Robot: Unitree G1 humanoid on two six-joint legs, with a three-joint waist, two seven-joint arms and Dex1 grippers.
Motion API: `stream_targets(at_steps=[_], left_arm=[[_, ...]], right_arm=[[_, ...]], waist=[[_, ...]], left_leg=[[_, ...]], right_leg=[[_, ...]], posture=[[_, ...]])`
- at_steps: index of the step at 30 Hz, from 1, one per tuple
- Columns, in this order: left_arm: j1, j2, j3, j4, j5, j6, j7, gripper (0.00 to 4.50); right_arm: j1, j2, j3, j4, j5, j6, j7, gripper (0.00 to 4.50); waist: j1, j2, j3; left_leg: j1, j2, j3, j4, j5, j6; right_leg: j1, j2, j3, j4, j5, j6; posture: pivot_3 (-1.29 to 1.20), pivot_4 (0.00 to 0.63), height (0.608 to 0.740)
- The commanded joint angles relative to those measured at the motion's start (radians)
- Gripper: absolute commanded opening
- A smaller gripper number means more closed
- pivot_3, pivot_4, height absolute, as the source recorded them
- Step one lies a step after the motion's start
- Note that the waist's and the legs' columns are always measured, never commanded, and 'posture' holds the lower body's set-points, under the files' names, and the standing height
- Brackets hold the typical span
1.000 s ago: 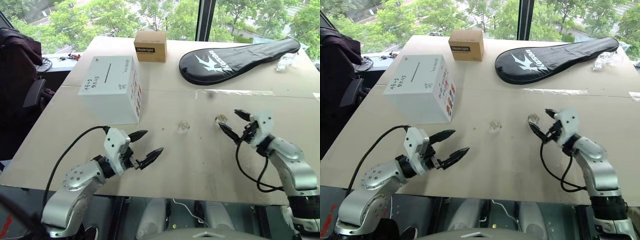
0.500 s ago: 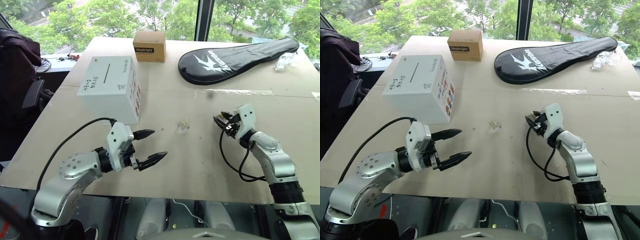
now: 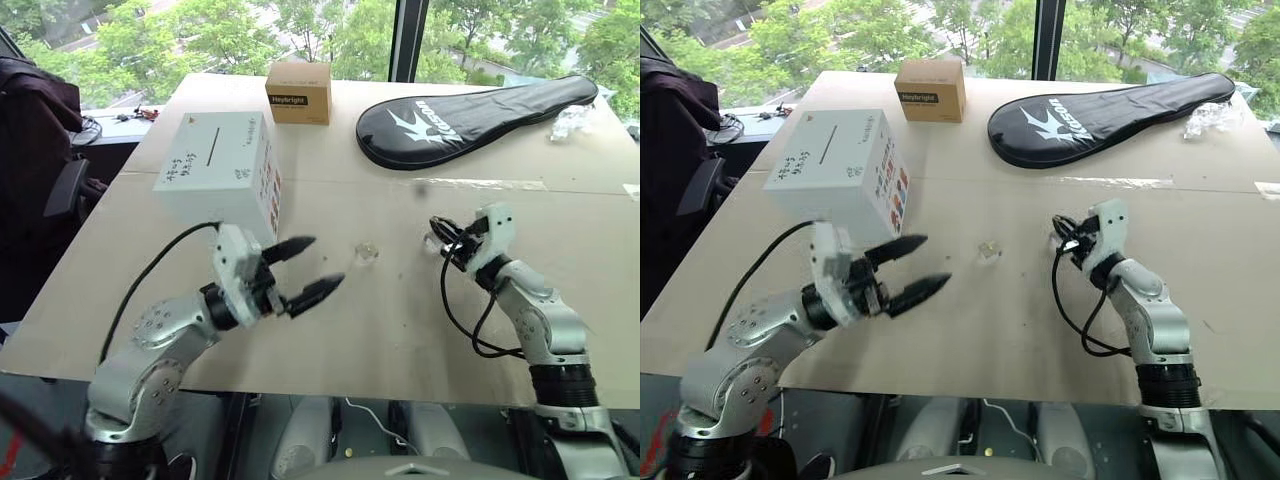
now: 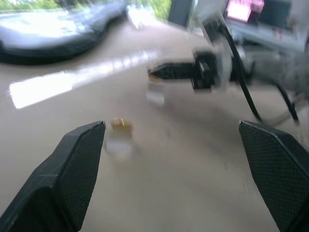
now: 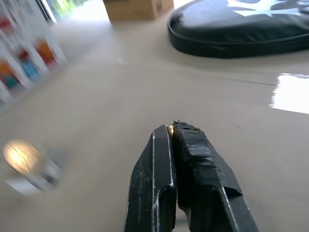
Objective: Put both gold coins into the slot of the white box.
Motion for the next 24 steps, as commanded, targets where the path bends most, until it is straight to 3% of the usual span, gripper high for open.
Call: stream_targets(at_steps=[1,7,13,20,24], left_arm=[[-0.093,-0.115,0.047,-0.008,-0.236,0.039,0.195,4.5],[-0.215,-0.338,0.04,0.038,-0.533,0.008,0.463,4.5],[-0.285,-0.468,0.006,0.088,-0.645,-0.027,0.546,4.5],[-0.305,-0.474,-0.022,0.128,-0.66,-0.018,0.513,1.44],[-0.31,-0.472,-0.041,0.135,-0.676,-0.004,0.5,1.44]], right_arm=[[-0.103,0.095,-0.106,-0.159,0.418,0.21,-0.127,0.07],[-0.207,0.206,-0.121,-0.204,0.812,0.282,-0.361,0.07],[-0.252,0.213,-0.036,-0.249,0.896,0.273,-0.388,0.07],[-0.266,0.223,0.044,-0.262,0.755,0.168,-0.312,0.0],[-0.271,0.232,0.073,-0.25,0.687,0.117,-0.275,0.0]], waist=[[-0.002,0.0,0.0],[0.001,0.0,0.0],[-0.003,0.0,0.0],[-0.02,0.0,0.0],[-0.023,0.0,0.0]], left_leg=[[0.0,0.0,0.0,0.0,0.0,0.0],[0.0,-0.002,-0.001,0.0,0.0,0.0],[0.0,-0.003,0.0,0.0,0.0,0.0],[0.0,-0.003,0.0,0.0,0.0,0.001],[0.0,-0.003,0.0,0.0,0.0,0.001]], right_leg=[[0.0,0.0,0.0,0.001,0.0,0.0],[0.0,-0.001,0.0,0.001,0.0,0.0],[0.0,0.002,0.0,0.001,0.0,0.0],[0.0,0.006,0.001,0.001,0.0,0.0],[0.0,0.007,0.001,0.0,0.0,0.0]], posture=[[0.0,0.15,0.74],[0.0,0.15,0.74],[0.0,0.15,0.74],[0.0,0.15,0.74],[0.0,0.15,0.74]])
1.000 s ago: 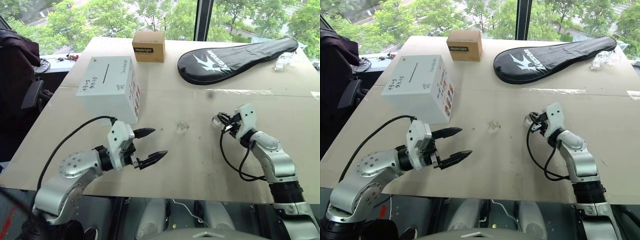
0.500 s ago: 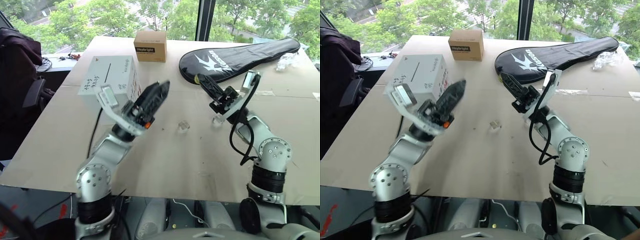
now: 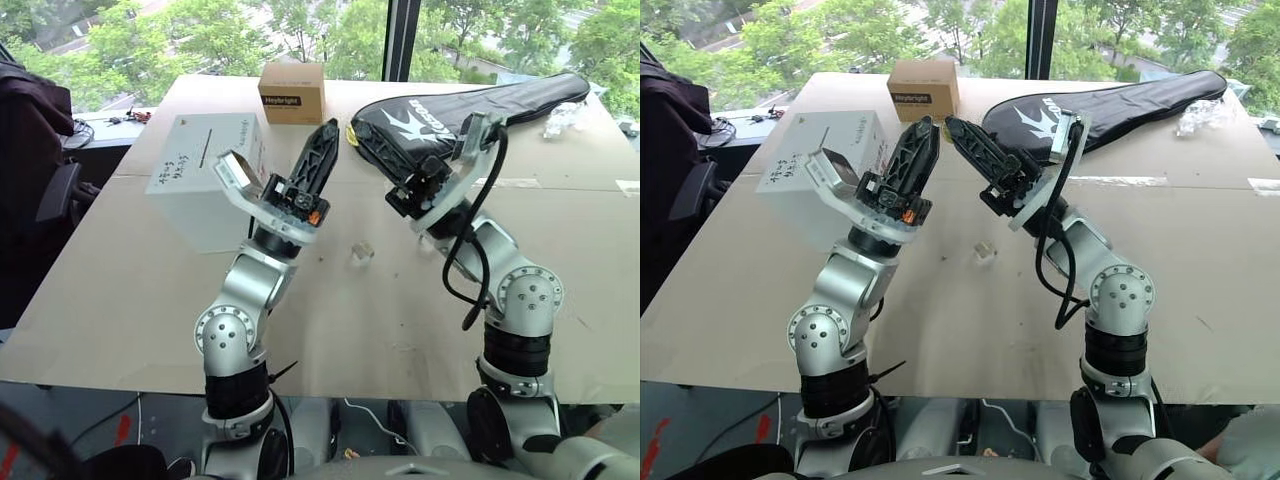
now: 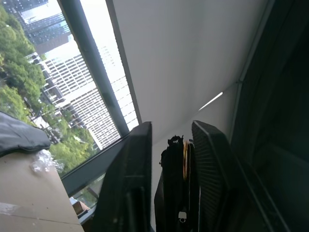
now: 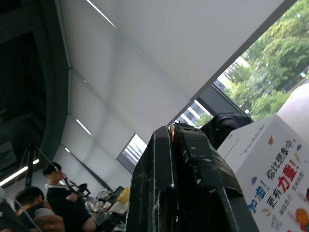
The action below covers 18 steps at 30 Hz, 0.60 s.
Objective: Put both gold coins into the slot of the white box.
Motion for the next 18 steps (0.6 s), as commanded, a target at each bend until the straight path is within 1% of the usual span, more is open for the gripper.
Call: stream_targets(at_steps=[1,13,15,16,17,18], left_arm=[[-0.015,0.002,-0.028,-0.022,-0.028,0.017,-0.029,1.44],[-0.008,0.003,-0.041,-0.028,-0.042,0.013,-0.039,1.44],[-0.008,0.002,-0.041,-0.029,-0.042,0.01,-0.045,0.9],[-0.007,0.002,-0.041,-0.031,-0.041,0.008,-0.046,0.72],[-0.007,0.0,-0.04,-0.031,-0.042,0.005,-0.048,0.41],[-0.006,-0.001,-0.039,-0.032,-0.042,0.002,-0.049,0.21]], right_arm=[[-0.031,0.01,0.021,-0.028,-0.048,-0.056,0.04,0.0],[-0.026,0.018,0.053,-0.021,-0.087,-0.078,0.059,0.0],[-0.026,0.019,0.054,-0.021,-0.085,-0.077,0.058,0.0],[-0.025,0.019,0.054,-0.021,-0.084,-0.078,0.058,0.0],[-0.027,0.022,0.051,-0.019,-0.081,-0.079,0.055,0.0],[-0.029,0.024,0.048,-0.017,-0.078,-0.08,0.053,0.0]], waist=[[0.0,0.0,0.0],[0.0,0.0,0.0],[0.0,0.0,0.0],[0.0,0.0,0.0],[0.0,0.0,0.0],[0.0,0.0,0.0]], left_leg=[[0.0,0.0,0.0,0.0,0.0,0.0],[0.0,0.0,0.0,0.0,0.0,0.0],[0.0,0.0,0.0,0.0,0.0,0.0],[0.0,0.0,0.0,0.0,0.0,0.0],[0.0,0.0,0.0,0.0,0.0,0.0],[0.0,0.0,0.0,0.0,0.0,0.0]], right_leg=[[0.0,0.0,0.0,0.0,0.0,0.0],[0.0,0.0,0.0,0.0,0.0,0.0],[0.0,0.0,0.0,-0.001,0.0,0.0],[0.0,0.0,0.0,-0.001,0.0,0.0],[0.0,0.0,0.0,-0.001,0.0,0.0],[0.0,0.0,0.0,-0.001,0.0,0.0]], posture=[[0.0,0.15,0.74],[0.0,0.15,0.74],[0.0,0.15,0.74],[0.0,0.15,0.74],[0.0,0.15,0.74],[0.0,0.15,0.74]])
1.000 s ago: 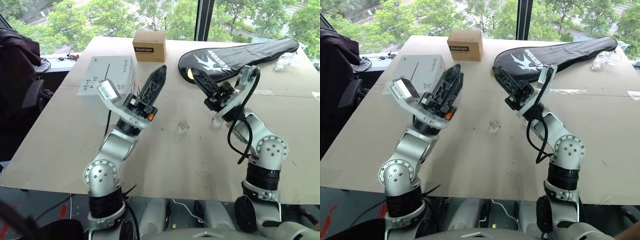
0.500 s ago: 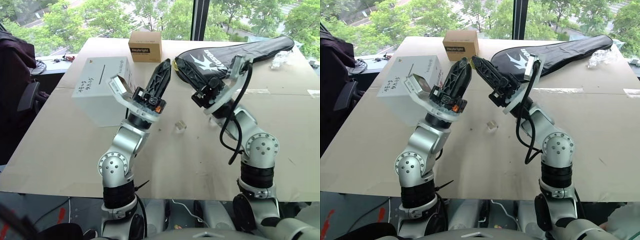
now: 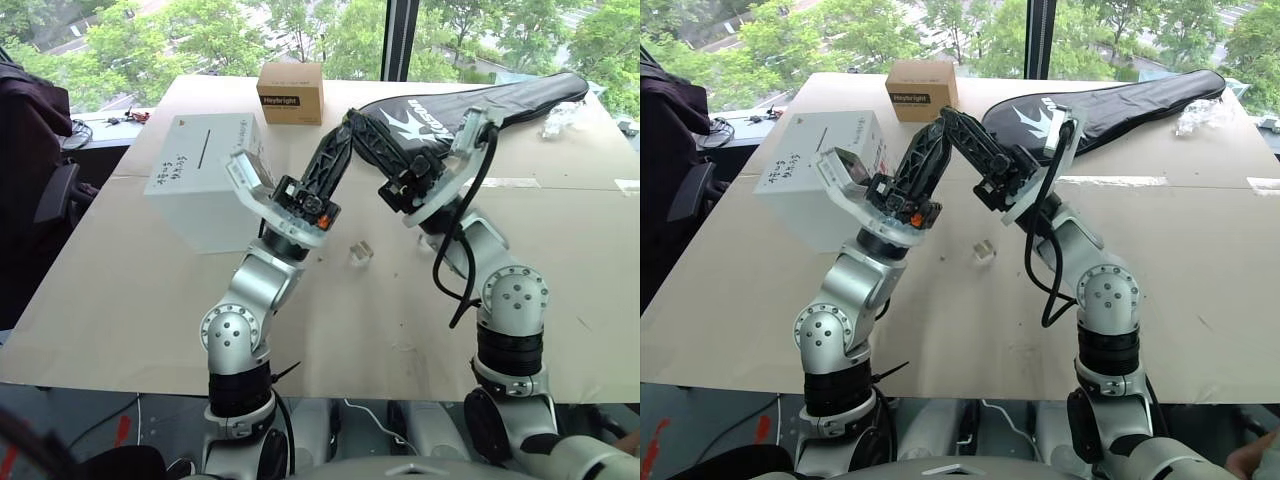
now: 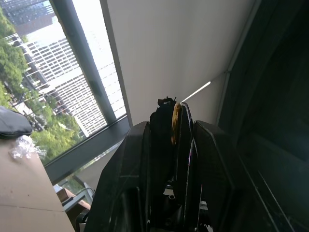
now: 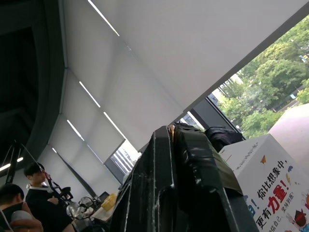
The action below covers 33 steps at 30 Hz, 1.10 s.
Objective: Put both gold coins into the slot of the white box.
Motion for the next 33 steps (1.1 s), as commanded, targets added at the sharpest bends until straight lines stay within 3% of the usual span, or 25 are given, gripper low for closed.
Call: stream_targets(at_steps=[1,16,17,19,23,28,33], left_arm=[[-0.005,-0.006,-0.007,-0.034,-0.017,-0.007,-0.024,0.04],[-0.004,0.008,-0.016,-0.025,-0.016,-0.005,-0.05,0.04],[-0.004,0.008,-0.015,-0.025,-0.013,-0.007,-0.049,0.0],[-0.005,0.01,-0.01,-0.024,-0.005,-0.014,-0.049,0.0],[-0.008,0.022,0.01,-0.033,0.026,-0.036,-0.042,0.0],[-0.02,0.073,0.063,-0.063,0.106,-0.084,0.009,0.0],[-0.069,0.323,0.038,-0.157,0.529,-0.062,0.148,0.0]], right_arm=[[-0.024,0.016,0.001,-0.024,0.026,-0.012,0.008,0.0],[-0.033,-0.004,0.003,-0.011,0.079,0.025,0.024,0.0],[-0.034,-0.003,-0.001,-0.004,0.076,0.02,0.018,0.63],[-0.036,0.002,-0.012,0.0,0.082,0.01,0.018,1.35],[-0.026,-0.003,-0.034,-0.011,0.048,-0.023,-0.011,3.37],[0.012,-0.068,-0.092,-0.038,0.071,-0.027,0.015,3.37],[0.033,-0.414,-0.021,-0.014,-0.207,-0.05,0.324,3.37]], waist=[[0.0,0.0,0.0],[0.0,0.0,0.0],[0.0,0.0,0.0],[-0.001,0.0,0.0],[0.0,0.0,0.0],[0.0,0.0,0.0],[0.003,0.0,0.003]], left_leg=[[0.0,0.0,0.0,0.0,0.0,0.0],[0.0,0.0,0.0,0.0,0.0,0.0],[0.0,0.0,0.0,0.0,0.0,0.0],[0.0,0.0,0.0,-0.001,0.0,0.0],[0.0,0.0,0.0,-0.001,0.0,0.0],[0.0,0.0,0.0,-0.001,0.0,0.0],[-0.001,-0.001,0.0,-0.001,0.0,0.0]], right_leg=[[0.0,0.0,0.0,0.0,0.0,0.0],[0.0,0.0,0.0,-0.001,0.0,0.0],[0.0,0.0,0.0,-0.001,0.0,0.0],[0.0,0.0,0.0,-0.001,0.0,0.0],[0.0,0.0,0.0,-0.001,0.0,0.0],[0.0,0.0,0.0,-0.001,0.0,0.0],[0.0,0.0,0.0,-0.002,0.0,0.0]], posture=[[0.0,0.15,0.74],[0.0,0.15,0.74],[0.0,0.15,0.74],[0.0,0.15,0.74],[0.0,0.15,0.74],[0.0,0.15,0.74],[0.0,0.15,0.74]])
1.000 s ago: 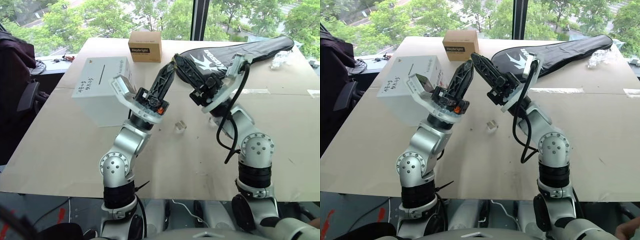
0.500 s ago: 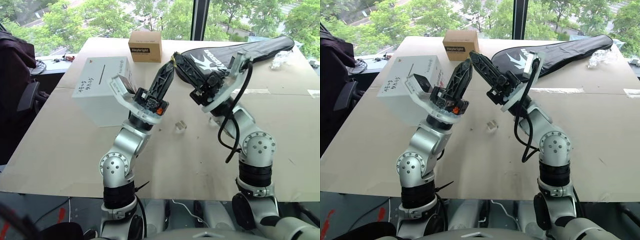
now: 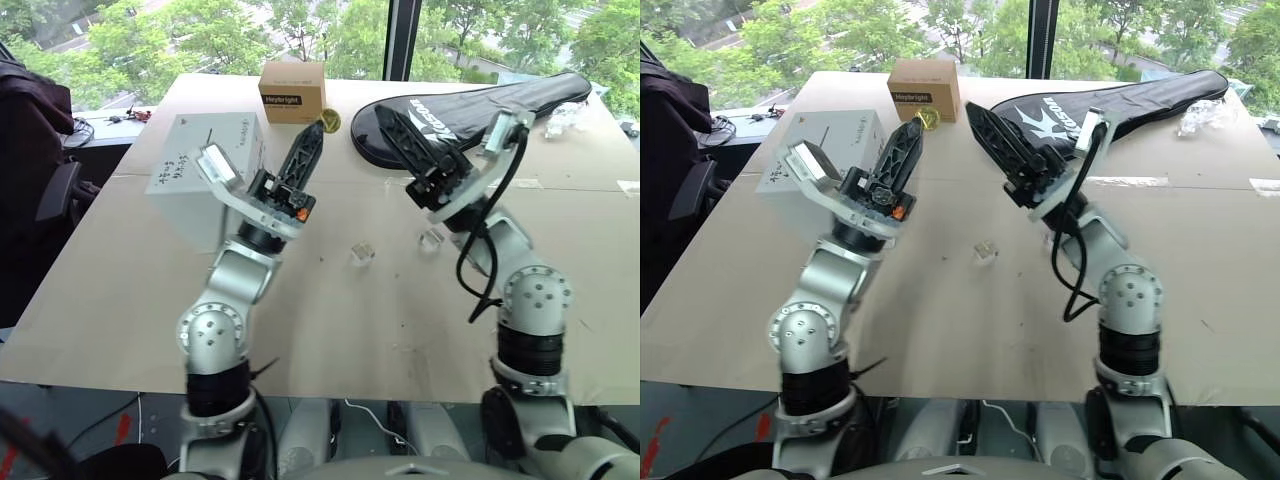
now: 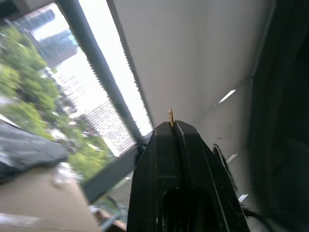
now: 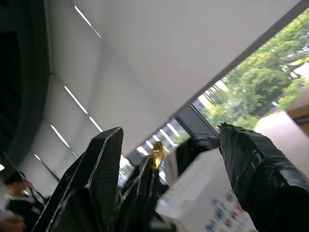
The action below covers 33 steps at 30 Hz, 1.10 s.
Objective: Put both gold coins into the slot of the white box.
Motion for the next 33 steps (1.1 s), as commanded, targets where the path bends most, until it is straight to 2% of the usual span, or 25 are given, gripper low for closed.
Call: stream_targets(at_steps=[1,4,9,13,19,33], left_arm=[[-0.061,0.115,-0.011,-0.116,0.27,0.017,0.124,0.0],[-0.095,0.244,-0.018,-0.149,0.386,0.132,0.214,0.0],[-0.142,0.344,0.082,-0.149,0.466,0.297,0.364,0.0],[-0.168,0.338,0.102,-0.179,0.471,0.405,0.414,0.0],[-0.168,0.248,0.148,-0.171,0.473,0.505,0.482,0.0],[-0.172,0.22,0.157,-0.15,0.578,0.598,0.44,0.0]], right_arm=[[-0.023,-0.159,0.036,-0.001,-0.174,-0.066,0.249,3.37],[-0.064,-0.257,0.058,0.046,-0.267,-0.129,0.41,3.37],[-0.095,-0.312,0.081,0.084,-0.334,-0.207,0.614,3.37],[-0.115,-0.292,0.076,0.1,-0.348,-0.202,0.639,3.37],[-0.119,-0.269,0.065,0.108,-0.353,-0.192,0.652,3.37],[-0.122,-0.254,0.045,0.104,-0.358,-0.186,0.638,3.37]], waist=[[-0.001,0.0,0.001],[-0.008,-0.003,0.003],[-0.005,-0.004,0.004],[-0.001,-0.005,0.004],[0.016,-0.006,0.005],[0.021,-0.007,0.005]], left_leg=[[0.0,0.0,0.001,0.0,0.0,0.0],[0.001,0.001,0.001,-0.001,0.0,0.0],[0.001,0.005,0.0,-0.002,0.0,0.0],[0.0,0.005,0.0,-0.002,0.0,-0.001],[-0.001,0.003,0.0,-0.002,0.002,-0.006],[-0.001,0.003,-0.001,-0.002,0.002,-0.006]], right_leg=[[0.0,0.0,0.0,-0.001,0.0,0.0],[0.0,0.001,0.001,-0.001,0.0,0.0],[-0.001,0.0,0.001,-0.001,0.0,0.0],[-0.001,-0.003,0.0,-0.001,0.0,0.0],[-0.001,-0.006,0.0,-0.001,0.0,0.0],[-0.001,-0.007,-0.001,-0.001,0.0,0.0]], posture=[[0.0,0.15,0.74],[0.0,0.15,0.74],[0.0,0.15,0.74],[0.0,0.15,0.74],[0.0,0.15,0.74],[0.0,0.15,0.74]])
